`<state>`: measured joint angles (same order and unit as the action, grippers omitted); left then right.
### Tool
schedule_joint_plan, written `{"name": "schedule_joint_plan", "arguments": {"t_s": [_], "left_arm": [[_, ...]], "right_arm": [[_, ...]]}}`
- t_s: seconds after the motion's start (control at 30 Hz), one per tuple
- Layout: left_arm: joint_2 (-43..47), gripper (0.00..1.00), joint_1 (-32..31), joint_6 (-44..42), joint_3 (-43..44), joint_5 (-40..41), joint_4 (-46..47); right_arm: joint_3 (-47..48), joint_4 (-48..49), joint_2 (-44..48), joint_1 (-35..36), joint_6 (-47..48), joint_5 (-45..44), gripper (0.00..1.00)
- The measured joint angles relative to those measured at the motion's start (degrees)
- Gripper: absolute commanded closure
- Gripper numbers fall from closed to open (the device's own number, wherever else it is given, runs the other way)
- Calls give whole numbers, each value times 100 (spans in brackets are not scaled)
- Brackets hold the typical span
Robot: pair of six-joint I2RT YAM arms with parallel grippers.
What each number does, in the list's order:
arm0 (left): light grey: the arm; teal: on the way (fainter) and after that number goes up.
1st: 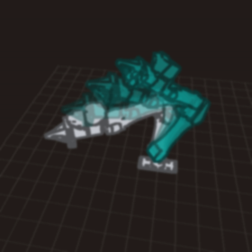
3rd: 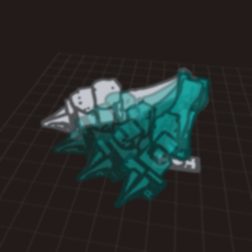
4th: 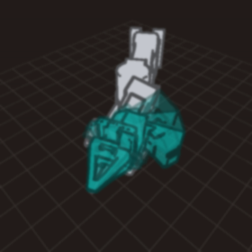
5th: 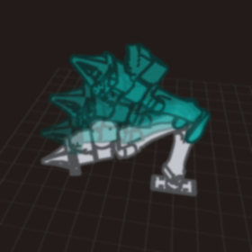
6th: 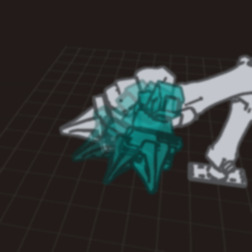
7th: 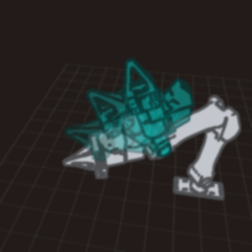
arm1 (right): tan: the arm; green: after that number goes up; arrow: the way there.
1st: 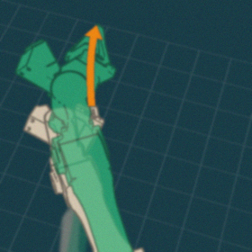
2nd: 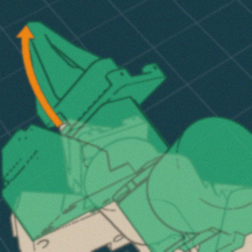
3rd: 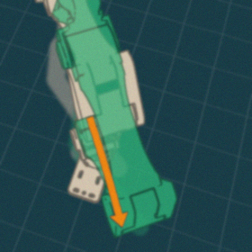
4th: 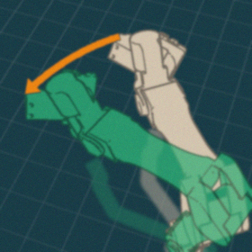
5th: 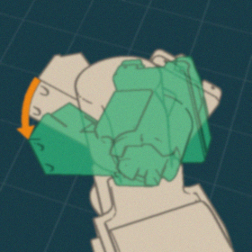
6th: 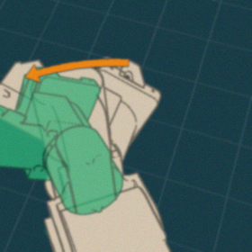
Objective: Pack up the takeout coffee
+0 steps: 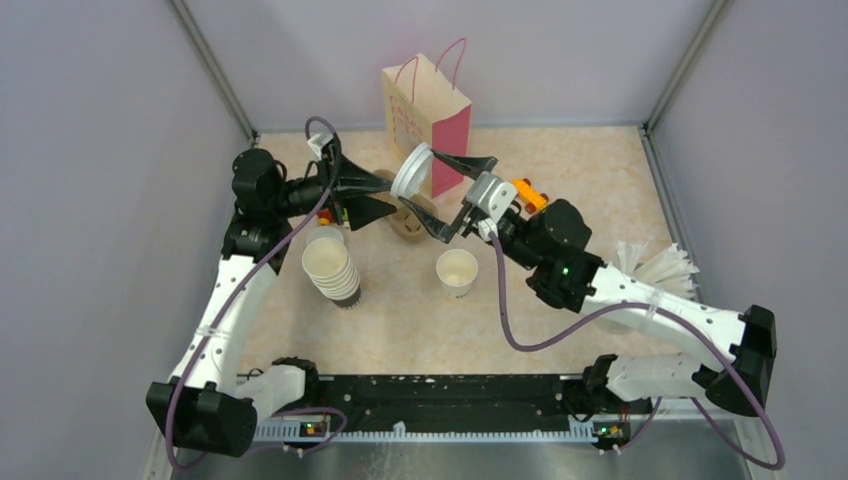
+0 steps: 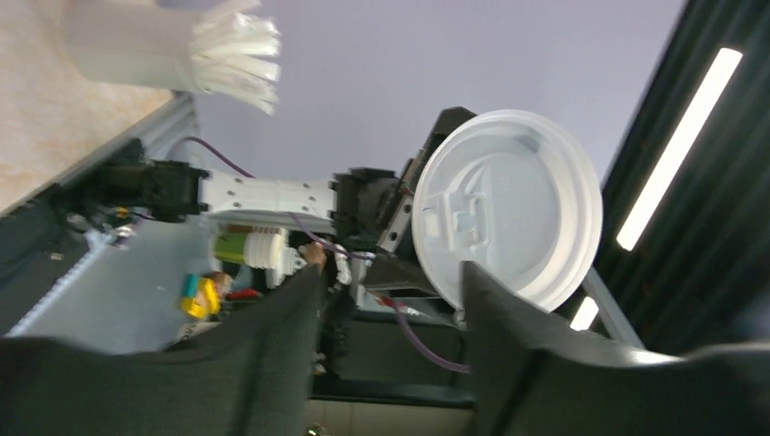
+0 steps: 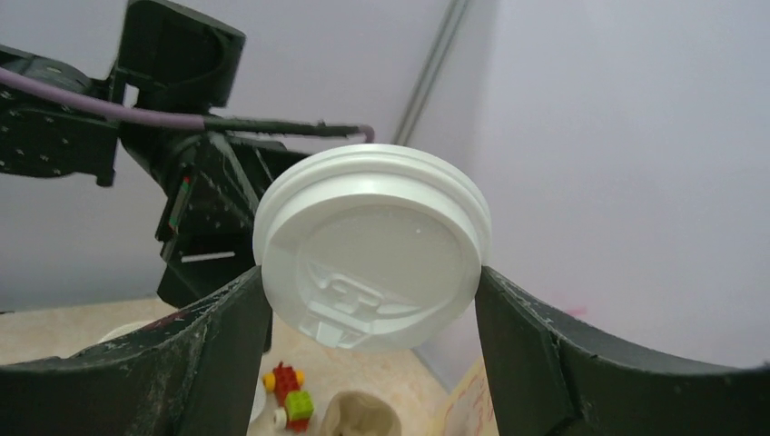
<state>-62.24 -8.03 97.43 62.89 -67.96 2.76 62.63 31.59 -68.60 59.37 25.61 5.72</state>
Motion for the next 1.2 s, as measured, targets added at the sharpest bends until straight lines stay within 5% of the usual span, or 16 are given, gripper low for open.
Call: {"name": "schedule_joint_plan", "arguments": {"t_s": [0.17,0.43,0.67,0.93,1.2], "left_arm": [[-107,1,55,-1058,544,428,-1513],[-931,1,140,-3821,2820,1799,-4299],[-1034,1,142,-5584,3329,3392,-5914],[-758,1,149,-6782,3534,4774,-6747],[243,1,153,-7309,3523,5799,-6900]], "right_arm": [[-378,-308,522,11,-688,-1043,29],[-208,-2164,1274,11,-2396,-2308,31],[520,-5021,1095,11,-3888,-2968,31],[1725,-7597,-72,11,-4955,-2900,25],[3056,-9132,-1674,4,-5379,-2376,25]]}}
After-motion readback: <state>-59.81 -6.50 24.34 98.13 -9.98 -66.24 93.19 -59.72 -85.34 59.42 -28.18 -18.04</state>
